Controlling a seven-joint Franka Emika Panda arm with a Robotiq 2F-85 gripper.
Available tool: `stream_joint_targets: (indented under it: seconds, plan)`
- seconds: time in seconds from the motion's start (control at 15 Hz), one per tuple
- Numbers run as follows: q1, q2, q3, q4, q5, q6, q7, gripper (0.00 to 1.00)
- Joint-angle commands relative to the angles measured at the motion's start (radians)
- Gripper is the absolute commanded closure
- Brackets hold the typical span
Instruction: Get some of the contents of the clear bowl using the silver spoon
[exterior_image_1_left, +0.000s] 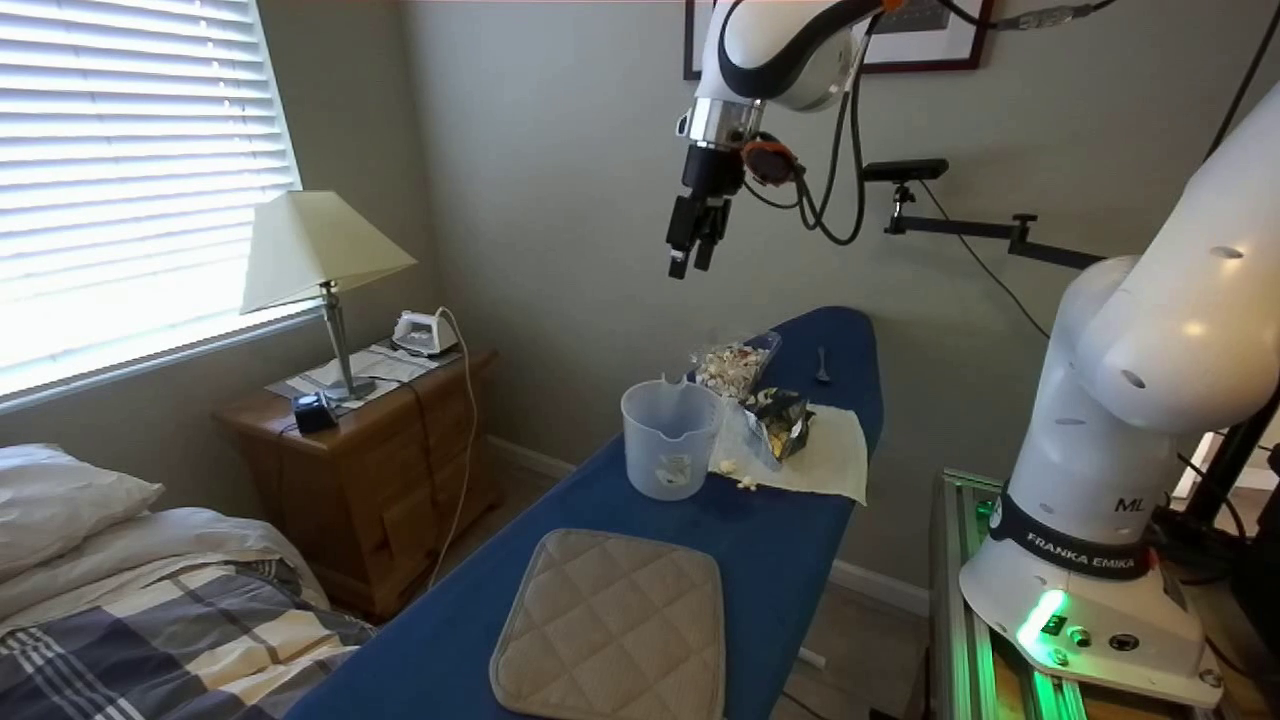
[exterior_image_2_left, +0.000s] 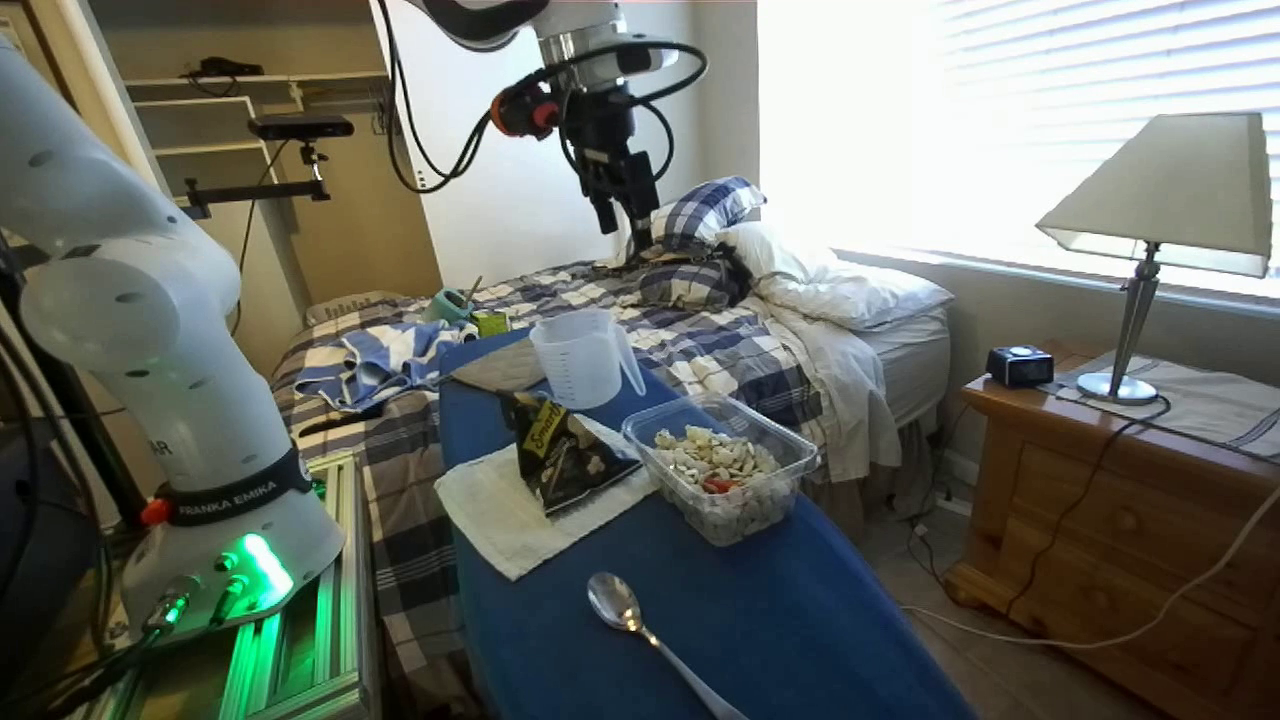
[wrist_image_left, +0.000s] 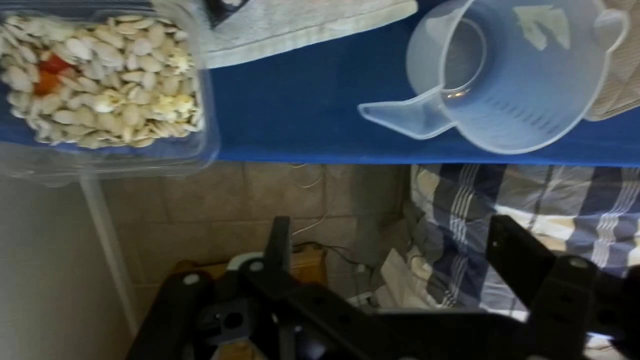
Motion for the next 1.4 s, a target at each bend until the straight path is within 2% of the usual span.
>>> stream_joint_targets:
  seconds: [0.0, 0.47, 0.53, 1.0, 1.2, 1.33]
  plan:
    - [-0.103, -0.001, -0.013, 0.032, -0.101, 0.02, 0.11, 0.0]
    - [-0.294, 0.026, -0.069, -0.027, -0.27, 0.052, 0.326, 0.0]
    - [-0.255, 0.012, -0.073, -0.011, -0.225, 0.022, 0.251, 0.0]
    - [-0.253, 0.015, -0.074, -0.015, -0.229, 0.023, 0.251, 0.0]
    - [-0.29, 0.017, -0.097, -0.039, -0.228, 0.047, 0.321, 0.0]
    - [-0.318, 0.029, -0.116, -0.038, -0.22, 0.011, 0.38, 0.0]
